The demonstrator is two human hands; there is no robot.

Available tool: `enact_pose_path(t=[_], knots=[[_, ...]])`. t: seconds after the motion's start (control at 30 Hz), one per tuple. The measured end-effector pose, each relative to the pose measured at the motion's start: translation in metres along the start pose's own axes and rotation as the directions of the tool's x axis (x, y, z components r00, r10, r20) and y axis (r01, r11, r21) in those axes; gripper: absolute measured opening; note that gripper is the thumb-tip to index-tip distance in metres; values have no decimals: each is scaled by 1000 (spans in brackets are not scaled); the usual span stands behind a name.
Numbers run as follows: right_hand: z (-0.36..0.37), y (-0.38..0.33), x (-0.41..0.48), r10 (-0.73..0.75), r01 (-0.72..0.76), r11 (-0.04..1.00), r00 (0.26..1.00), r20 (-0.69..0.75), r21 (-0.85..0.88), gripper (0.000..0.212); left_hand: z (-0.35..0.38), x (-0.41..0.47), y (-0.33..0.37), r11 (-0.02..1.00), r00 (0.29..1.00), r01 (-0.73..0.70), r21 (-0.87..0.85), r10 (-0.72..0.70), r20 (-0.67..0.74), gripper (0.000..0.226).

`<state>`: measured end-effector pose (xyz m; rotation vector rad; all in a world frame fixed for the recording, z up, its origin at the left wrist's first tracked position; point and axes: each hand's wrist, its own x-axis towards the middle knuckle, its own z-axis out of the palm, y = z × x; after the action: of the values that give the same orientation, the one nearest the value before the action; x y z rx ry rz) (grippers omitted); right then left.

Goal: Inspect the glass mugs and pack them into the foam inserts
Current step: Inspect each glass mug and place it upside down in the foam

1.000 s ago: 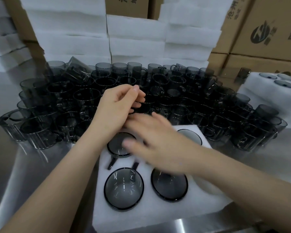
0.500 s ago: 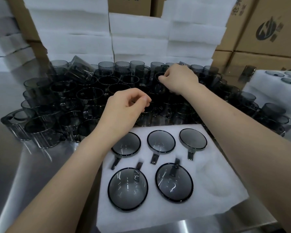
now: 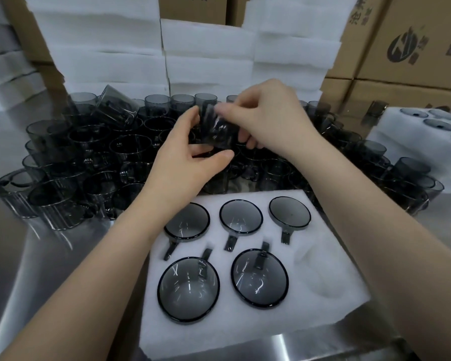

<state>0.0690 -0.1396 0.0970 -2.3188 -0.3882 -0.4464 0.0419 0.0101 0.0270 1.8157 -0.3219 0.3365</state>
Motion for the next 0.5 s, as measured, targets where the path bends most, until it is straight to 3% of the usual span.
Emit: enact_pose_path(t=[0.1, 0.2, 0.27, 0.37, 0.5], knots=[[6, -8, -18, -133, 134, 991, 983, 130, 6, 24, -2, 2, -1, 1000, 1000, 1, 27, -1, -1, 107], [1, 4, -23, -182, 114, 955, 955, 236, 273, 9, -1, 3, 1, 998, 999, -20, 57, 22, -33, 96], [-4, 16, -24, -183, 63, 890, 957, 227, 451, 19, 1, 4, 3, 999, 998, -34, 38, 37, -56, 80], [-4, 36, -21, -110, -9, 824, 978, 176, 566, 36, 5, 7, 9, 998, 996, -64, -14, 63, -55, 61], [3, 56, -19, -8, -204, 704, 956, 295, 680, 54, 9, 15, 18, 995, 996, -94, 24, 94, -3, 55]])
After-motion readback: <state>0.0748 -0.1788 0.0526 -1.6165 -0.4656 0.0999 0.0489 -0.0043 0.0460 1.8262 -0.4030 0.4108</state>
